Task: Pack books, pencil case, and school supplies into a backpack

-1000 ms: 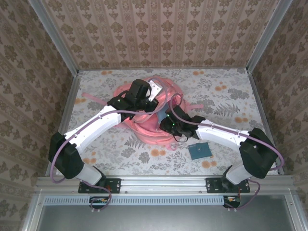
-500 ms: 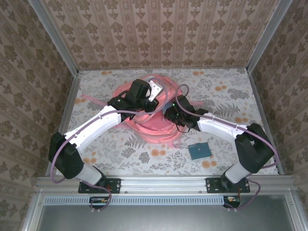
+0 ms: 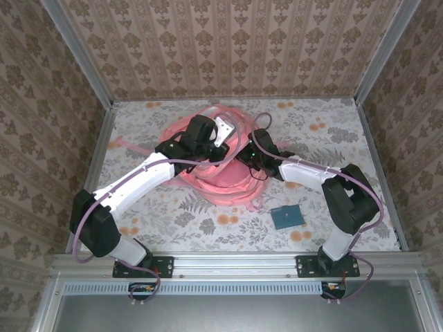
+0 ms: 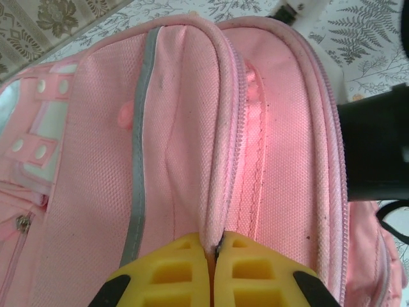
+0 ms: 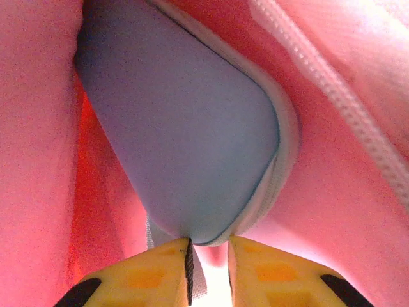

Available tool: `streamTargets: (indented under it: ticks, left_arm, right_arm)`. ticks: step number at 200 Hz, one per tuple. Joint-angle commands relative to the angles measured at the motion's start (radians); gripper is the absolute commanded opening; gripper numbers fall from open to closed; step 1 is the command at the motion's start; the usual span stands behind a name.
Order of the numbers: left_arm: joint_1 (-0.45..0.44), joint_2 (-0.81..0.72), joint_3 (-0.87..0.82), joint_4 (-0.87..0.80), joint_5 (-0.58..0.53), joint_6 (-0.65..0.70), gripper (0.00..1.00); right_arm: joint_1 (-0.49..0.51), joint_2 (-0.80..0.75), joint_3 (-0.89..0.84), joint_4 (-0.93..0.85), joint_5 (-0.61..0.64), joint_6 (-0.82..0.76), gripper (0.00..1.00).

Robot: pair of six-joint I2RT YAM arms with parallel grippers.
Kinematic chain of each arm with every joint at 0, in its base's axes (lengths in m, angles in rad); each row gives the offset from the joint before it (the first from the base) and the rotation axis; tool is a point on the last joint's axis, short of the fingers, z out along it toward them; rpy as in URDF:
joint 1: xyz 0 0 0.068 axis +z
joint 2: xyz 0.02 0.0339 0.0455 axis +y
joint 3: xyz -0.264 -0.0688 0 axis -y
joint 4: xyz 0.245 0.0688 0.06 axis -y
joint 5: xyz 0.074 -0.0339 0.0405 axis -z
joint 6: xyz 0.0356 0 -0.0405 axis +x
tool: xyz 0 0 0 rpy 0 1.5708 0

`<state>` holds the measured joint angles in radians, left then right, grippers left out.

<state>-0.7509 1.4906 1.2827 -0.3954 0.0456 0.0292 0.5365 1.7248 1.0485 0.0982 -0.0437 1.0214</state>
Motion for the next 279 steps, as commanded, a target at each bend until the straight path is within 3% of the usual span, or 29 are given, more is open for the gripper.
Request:
streamTargets:
  ticks: [1,45,80,116,122,148,181,210,234,279]
  left_arm:
    - [-0.002,-0.016,0.009,0.089,0.071,-0.034,0.0]
    - [0.01,0.03,0.02,0.119,0.115,-0.066,0.0]
    - [0.006,0.106,0.078,0.14,0.189,-0.088,0.0]
    - [0.007,0.216,0.168,0.149,0.216,-0.17,0.0]
    - [0.008,0.231,0.185,0.139,0.218,-0.194,0.08]
    - [0.027,0.227,0.189,0.126,0.202,-0.288,0.46]
    - [0.118,0.087,0.047,0.106,0.165,-0.464,0.68]
    - [0.246,-0.076,-0.165,0.085,0.149,-0.657,0.71]
    - [0.356,-0.178,-0.347,0.119,0.198,-0.793,0.71]
    - [0.41,-0.182,-0.472,0.176,0.26,-0.868,0.61]
  right_arm:
    - [-0.019,0.003,0.015,0.087,-0.022,0.016,0.21]
    - [-0.029,-0.256,-0.189,0.002,-0.005,0.026,0.31]
    - [-0.032,-0.508,-0.333,-0.234,0.087,0.025,0.4]
    - [-0.027,-0.691,-0.346,-0.461,0.17,-0.035,0.52]
    - [-0.024,-0.7,-0.335,-0.489,0.172,-0.039,0.54]
    - [0.035,-0.692,-0.273,-0.56,0.198,-0.061,0.62]
    - [0.172,-0.608,-0.19,-0.574,0.262,-0.064,0.73]
    - [0.272,-0.495,-0.127,-0.536,0.29,-0.052,0.83]
    - [0.324,-0.4,-0.071,-0.507,0.279,-0.051,0.91]
    - [0.359,-0.266,0.011,-0.461,0.232,-0.063,0.98]
